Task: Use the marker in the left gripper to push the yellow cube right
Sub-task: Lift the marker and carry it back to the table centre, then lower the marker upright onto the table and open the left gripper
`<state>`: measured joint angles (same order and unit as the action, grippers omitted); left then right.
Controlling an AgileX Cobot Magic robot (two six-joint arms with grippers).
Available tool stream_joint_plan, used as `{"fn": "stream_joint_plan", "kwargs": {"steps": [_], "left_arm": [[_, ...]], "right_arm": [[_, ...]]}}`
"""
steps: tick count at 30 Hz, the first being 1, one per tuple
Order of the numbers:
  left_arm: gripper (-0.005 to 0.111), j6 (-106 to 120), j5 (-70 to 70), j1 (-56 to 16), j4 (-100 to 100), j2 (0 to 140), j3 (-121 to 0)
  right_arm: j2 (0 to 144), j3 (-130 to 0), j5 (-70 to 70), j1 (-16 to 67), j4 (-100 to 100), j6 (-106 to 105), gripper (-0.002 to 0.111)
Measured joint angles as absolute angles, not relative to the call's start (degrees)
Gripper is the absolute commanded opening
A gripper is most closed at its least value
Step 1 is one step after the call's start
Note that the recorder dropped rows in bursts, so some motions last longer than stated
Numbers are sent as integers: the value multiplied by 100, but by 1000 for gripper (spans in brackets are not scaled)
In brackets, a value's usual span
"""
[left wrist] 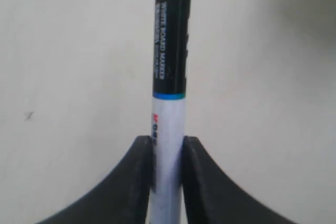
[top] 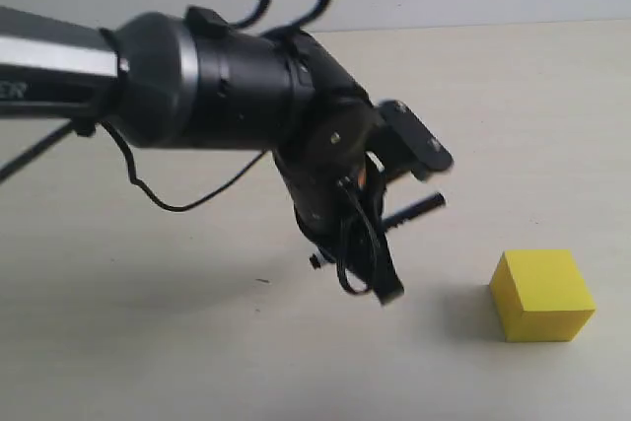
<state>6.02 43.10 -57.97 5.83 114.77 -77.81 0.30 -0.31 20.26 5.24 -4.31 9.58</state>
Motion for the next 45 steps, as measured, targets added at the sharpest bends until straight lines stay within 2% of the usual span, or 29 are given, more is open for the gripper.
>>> {"fn": "stream_joint_plan", "kwargs": {"steps": [4, 7, 15, 33, 36, 45], "left_arm": [[0, -2312, 4157, -4848, 626, 11324, -7793], [0, -3724, 4157, -4468, 651, 11433, -7793], [0, -4148, 4010, -4460, 556, 11909, -7793], [1, -4654, 3893, -4460, 413, 12013, -7793], [8, -4654, 3883, -4460, 398, 12014, -7793], [44, -4554, 3839, -4460, 398, 12202, -7793]], "right_arm": [[30, -31, 2026, 524, -431, 958, 0], [30, -31, 2026, 524, -431, 958, 0], [30, -31, 2026, 524, -431, 958, 0], [30, -31, 2026, 524, -431, 958, 0], [30, -31, 2026, 524, -431, 958, 0], [30, -31, 2026, 524, -431, 958, 0]]}}
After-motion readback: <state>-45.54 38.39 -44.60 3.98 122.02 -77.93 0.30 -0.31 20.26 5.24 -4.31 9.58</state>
